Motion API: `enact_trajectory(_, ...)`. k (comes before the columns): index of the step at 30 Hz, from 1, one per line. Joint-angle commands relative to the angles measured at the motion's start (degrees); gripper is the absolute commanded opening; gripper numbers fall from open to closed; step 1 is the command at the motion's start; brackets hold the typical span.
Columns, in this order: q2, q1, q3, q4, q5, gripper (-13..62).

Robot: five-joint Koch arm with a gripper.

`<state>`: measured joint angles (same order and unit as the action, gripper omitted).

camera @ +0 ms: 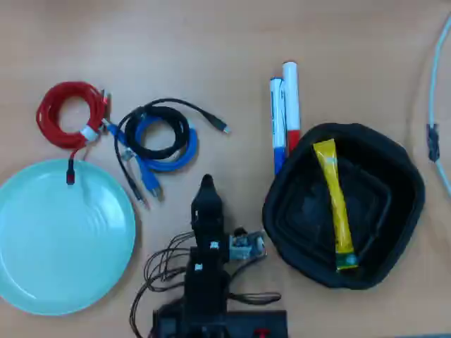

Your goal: Put a black charging cable in a black bowl and put a red charging cable in a green bowl

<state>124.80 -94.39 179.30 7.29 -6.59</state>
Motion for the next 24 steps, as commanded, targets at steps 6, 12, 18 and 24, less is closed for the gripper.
enact_trajectory(6, -20.65, 18.02, -61.7, -70.14, 12.04, 46.1)
enact_trajectory(12, -20.57, 18.11, -62.14, -70.4, 12.39, 46.1)
enact_trajectory(18, -19.25, 18.81, -69.08, -71.89, 17.58, 46.1)
enact_trajectory(24, -17.49, 24.35, -79.8, -72.77, 27.25, 46.1)
